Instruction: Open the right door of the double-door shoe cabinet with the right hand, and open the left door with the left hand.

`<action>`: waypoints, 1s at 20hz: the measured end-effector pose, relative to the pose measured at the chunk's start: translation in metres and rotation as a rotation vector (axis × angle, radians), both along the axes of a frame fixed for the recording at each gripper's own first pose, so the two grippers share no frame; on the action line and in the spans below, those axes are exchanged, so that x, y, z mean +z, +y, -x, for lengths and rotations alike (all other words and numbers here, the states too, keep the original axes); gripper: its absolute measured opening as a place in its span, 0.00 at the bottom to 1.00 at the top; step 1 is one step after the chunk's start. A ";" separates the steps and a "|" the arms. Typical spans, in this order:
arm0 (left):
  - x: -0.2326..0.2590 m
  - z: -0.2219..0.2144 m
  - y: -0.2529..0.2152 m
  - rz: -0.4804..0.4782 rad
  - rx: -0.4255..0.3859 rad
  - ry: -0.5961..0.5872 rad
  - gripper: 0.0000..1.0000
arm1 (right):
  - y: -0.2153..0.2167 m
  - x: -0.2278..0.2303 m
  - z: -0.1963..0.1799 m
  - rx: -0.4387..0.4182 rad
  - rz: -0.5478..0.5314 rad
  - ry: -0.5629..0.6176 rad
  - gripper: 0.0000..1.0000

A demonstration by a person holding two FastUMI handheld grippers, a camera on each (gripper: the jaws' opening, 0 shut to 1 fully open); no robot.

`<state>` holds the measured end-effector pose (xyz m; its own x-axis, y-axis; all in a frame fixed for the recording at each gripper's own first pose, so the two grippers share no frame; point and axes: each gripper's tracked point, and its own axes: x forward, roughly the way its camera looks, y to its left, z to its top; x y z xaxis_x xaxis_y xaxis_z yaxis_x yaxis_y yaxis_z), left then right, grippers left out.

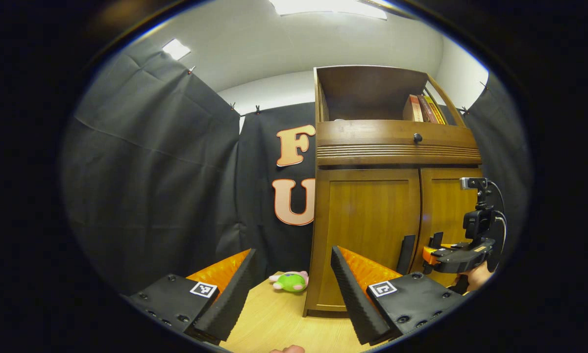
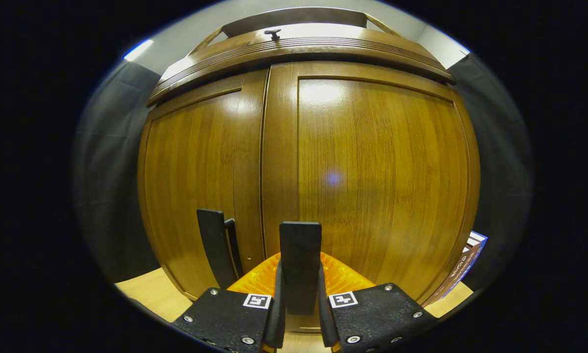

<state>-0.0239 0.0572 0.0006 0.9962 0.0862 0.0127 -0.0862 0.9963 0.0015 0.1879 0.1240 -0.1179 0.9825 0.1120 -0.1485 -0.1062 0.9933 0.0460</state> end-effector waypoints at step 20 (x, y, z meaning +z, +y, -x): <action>0.002 0.003 -0.042 0.013 -0.109 0.026 0.96 | -0.056 0.015 0.127 0.029 -0.029 0.019 0.28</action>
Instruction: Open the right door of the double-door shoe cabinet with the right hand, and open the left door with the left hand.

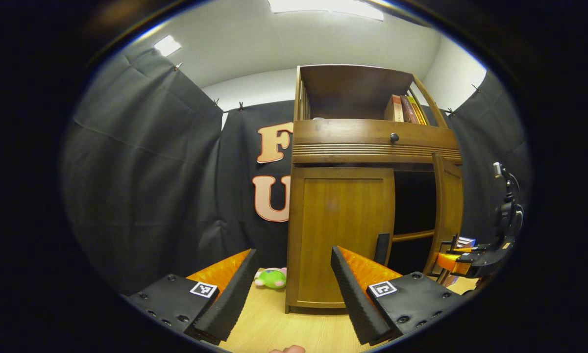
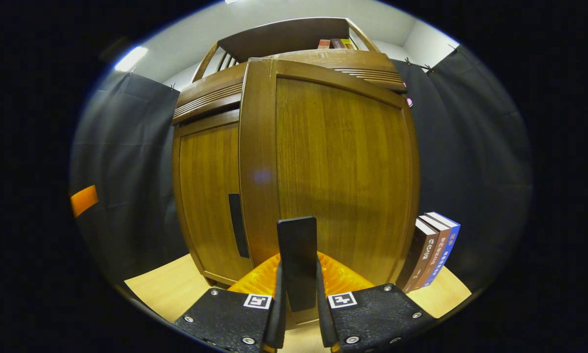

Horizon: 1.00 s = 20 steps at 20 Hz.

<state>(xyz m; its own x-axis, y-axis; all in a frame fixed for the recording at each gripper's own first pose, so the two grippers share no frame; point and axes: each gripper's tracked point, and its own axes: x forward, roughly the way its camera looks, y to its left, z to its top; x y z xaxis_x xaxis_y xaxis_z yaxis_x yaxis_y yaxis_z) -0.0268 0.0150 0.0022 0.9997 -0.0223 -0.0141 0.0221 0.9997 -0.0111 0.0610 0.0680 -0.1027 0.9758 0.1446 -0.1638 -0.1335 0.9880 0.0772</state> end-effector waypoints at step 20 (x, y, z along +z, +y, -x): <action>0.009 0.009 -0.119 0.019 -0.189 -0.010 0.98 | -0.132 0.009 0.081 -0.165 0.030 0.016 0.13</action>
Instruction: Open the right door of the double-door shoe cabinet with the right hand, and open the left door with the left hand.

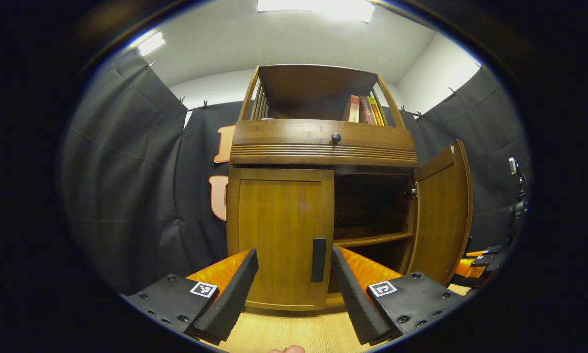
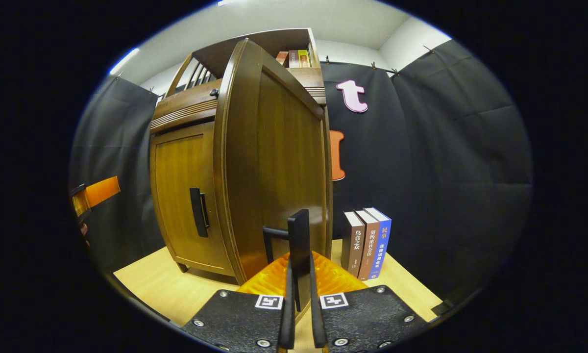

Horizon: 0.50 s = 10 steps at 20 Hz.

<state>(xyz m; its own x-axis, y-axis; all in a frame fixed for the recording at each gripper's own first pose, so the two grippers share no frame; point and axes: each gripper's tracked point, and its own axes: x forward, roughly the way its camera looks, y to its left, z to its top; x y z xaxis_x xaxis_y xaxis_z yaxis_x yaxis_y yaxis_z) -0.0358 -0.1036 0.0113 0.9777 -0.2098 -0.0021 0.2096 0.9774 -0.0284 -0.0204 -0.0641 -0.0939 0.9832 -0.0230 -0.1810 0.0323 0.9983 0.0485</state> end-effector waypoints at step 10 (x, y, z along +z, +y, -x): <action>-0.004 0.002 -0.026 0.014 -0.001 0.009 0.98 | -0.047 -0.002 0.007 0.010 0.071 0.007 0.07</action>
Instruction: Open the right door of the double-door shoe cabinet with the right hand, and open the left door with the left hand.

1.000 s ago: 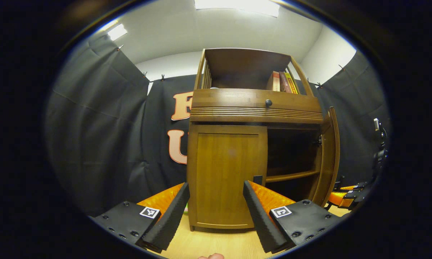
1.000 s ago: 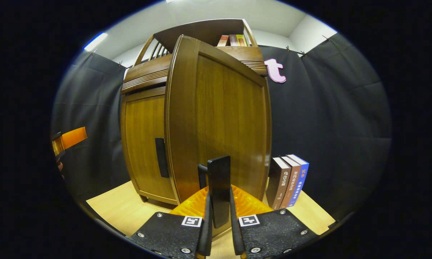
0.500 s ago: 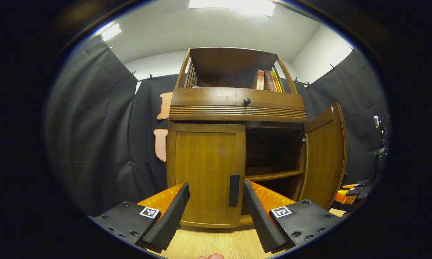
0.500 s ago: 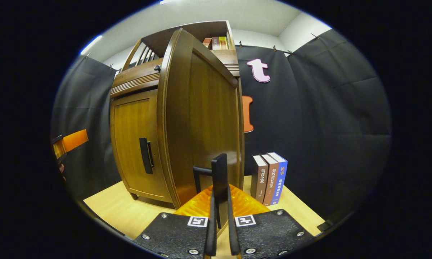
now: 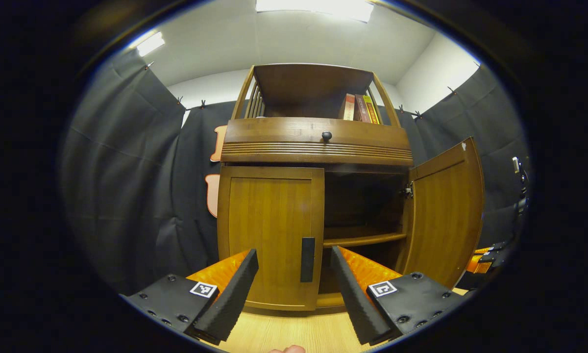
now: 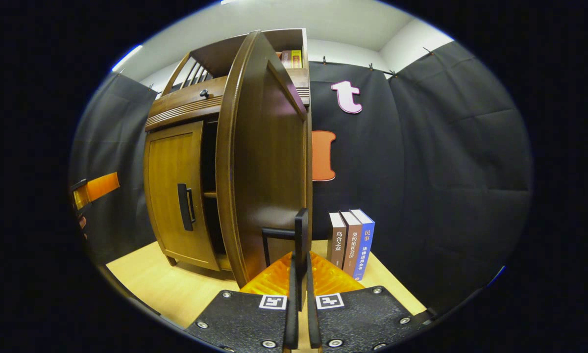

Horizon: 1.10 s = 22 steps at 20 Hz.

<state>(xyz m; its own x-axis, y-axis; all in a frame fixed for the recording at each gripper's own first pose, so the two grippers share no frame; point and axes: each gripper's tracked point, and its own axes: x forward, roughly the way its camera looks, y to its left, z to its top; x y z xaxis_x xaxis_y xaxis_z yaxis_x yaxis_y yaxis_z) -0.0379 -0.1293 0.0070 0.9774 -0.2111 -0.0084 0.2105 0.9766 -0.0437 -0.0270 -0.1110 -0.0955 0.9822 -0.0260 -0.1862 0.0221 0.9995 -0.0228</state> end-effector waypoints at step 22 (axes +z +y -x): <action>-0.003 0.008 0.014 0.009 0.053 0.007 0.96 | -0.070 -0.003 -0.002 0.185 -0.105 -0.047 0.05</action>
<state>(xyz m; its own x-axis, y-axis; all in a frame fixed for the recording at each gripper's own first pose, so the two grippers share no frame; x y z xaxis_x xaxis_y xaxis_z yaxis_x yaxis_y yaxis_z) -0.0459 -0.1152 0.0040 0.9871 -0.1592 -0.0139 0.1583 0.9859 -0.0539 -0.0254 -0.1811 -0.0987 0.9761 0.1725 -0.1325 -0.1632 0.9835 0.0781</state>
